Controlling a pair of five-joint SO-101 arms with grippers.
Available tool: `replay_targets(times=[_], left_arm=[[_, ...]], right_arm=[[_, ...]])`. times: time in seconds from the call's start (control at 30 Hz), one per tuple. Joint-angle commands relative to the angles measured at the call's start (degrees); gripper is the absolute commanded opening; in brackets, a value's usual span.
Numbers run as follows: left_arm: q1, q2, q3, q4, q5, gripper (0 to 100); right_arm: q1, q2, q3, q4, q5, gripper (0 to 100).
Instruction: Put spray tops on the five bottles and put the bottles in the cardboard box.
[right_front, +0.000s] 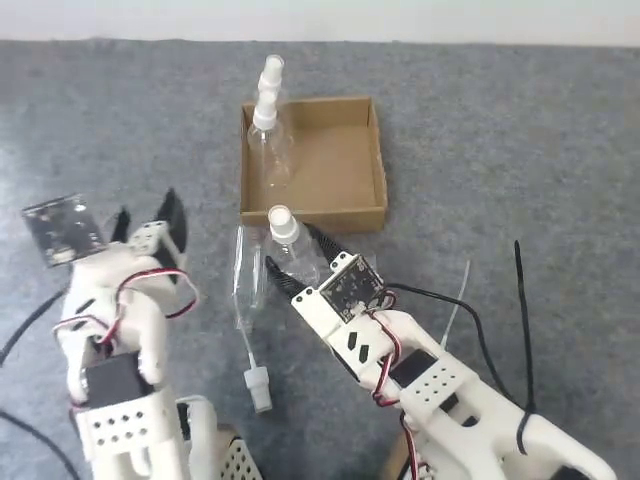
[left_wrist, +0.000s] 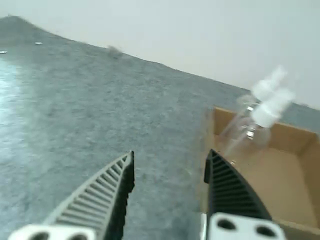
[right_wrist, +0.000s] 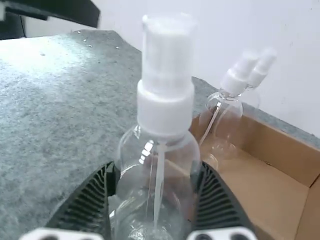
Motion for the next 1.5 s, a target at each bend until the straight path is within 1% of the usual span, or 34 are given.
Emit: replay_targets(times=[0.0,0.2,0.43,0.53,0.73,0.9,1.07,1.2,1.47], left_arm=[[-5.6,-0.7,-1.4,0.1,-0.3,22],[-9.5,-0.7,3.4,-0.7,-0.3,22],[-11.8,-0.7,12.2,-11.1,-0.3,22],[-11.6,-0.7,15.0,-13.6,-0.3,22],[-11.1,-0.7,15.5,-13.7,-0.3,22],[-9.8,-0.7,15.6,-13.8,-0.4,22],[-9.8,-0.7,15.7,-13.8,-0.5,22],[-9.8,-0.7,15.7,-13.5,-2.9,22],[-9.8,-0.7,16.3,-13.8,-3.1,22]], right_arm=[[0.7,-2.4,-0.8,0.3,0.7,0.9],[0.7,-2.8,-0.1,0.0,0.7,0.9],[0.7,-2.8,-0.1,0.0,0.7,0.9],[0.7,-2.8,-0.1,0.0,0.7,0.9],[3.7,-2.8,-0.9,-0.1,0.4,0.9],[4.1,-2.8,-1.7,0.3,-4.6,0.9],[5.1,-2.9,-1.8,0.3,-4.7,0.9],[5.9,-2.9,-2.0,0.0,-4.7,0.9],[5.8,-2.9,-3.1,0.3,-4.7,0.9]])
